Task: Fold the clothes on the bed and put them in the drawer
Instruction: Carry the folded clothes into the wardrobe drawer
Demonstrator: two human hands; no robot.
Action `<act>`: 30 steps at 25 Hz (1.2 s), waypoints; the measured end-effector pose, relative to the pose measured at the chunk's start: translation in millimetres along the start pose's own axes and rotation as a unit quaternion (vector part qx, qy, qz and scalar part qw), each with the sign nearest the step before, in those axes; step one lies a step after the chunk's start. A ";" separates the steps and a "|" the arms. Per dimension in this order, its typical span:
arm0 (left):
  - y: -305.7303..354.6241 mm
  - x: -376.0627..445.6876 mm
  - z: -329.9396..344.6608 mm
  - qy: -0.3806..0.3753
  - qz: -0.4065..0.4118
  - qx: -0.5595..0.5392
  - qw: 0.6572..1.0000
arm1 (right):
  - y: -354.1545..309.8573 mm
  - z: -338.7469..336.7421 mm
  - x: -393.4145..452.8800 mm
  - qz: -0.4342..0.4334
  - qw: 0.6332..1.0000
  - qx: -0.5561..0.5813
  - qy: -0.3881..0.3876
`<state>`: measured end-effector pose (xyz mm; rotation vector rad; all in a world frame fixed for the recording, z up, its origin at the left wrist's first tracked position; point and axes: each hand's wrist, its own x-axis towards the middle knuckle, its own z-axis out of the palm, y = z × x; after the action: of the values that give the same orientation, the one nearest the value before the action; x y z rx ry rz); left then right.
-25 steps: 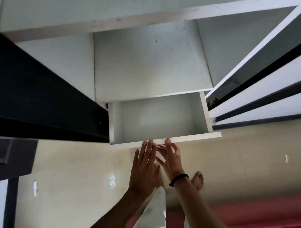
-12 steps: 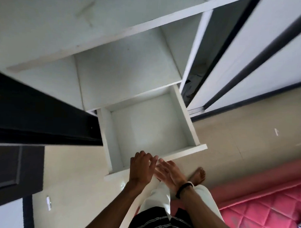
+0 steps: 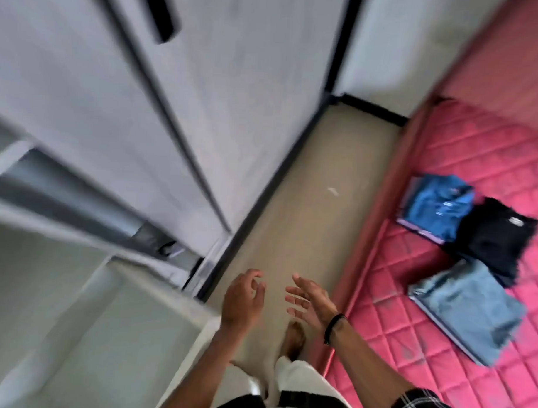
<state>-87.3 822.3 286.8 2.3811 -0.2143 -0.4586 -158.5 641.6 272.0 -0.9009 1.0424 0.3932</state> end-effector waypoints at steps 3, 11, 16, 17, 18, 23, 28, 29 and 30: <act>70.9 56.9 47.8 -0.061 0.065 -0.018 0.996 | -47.6 -77.3 5.3 -0.041 0.995 0.057 0.069; 207.9 165.1 176.1 -0.237 0.072 -0.090 0.965 | -134.3 -230.5 1.1 -0.113 0.964 0.179 0.162; 256.9 224.3 284.1 -0.315 -0.122 -0.150 0.929 | -176.9 -340.9 58.6 -0.132 0.925 0.158 0.319; 266.5 234.9 303.6 -0.327 -0.157 -0.154 0.919 | -183.8 -362.5 75.9 -0.133 0.916 0.159 0.343; 277.3 247.7 324.6 -0.339 -0.188 -0.154 0.909 | -192.0 -384.6 97.6 -0.130 0.911 0.156 0.360; 299.0 312.6 455.8 -0.373 -0.243 -0.105 0.889 | -211.4 -476.3 216.9 -0.077 0.914 0.136 0.374; 303.1 336.0 535.7 -0.305 -0.235 -0.074 0.920 | -224.6 -514.5 265.1 -0.034 0.914 0.182 0.360; 314.5 335.6 537.4 -0.301 -0.254 -0.094 0.915 | -228.4 -522.9 267.8 -0.010 0.912 0.196 0.360; 322.1 334.9 537.3 -0.290 -0.276 -0.116 0.909 | -231.8 -527.6 269.0 0.007 0.911 0.215 0.352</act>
<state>7.7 164.3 36.6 1.9848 0.2552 -1.3786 -177.0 51.5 35.8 -0.6332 1.7171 -0.1829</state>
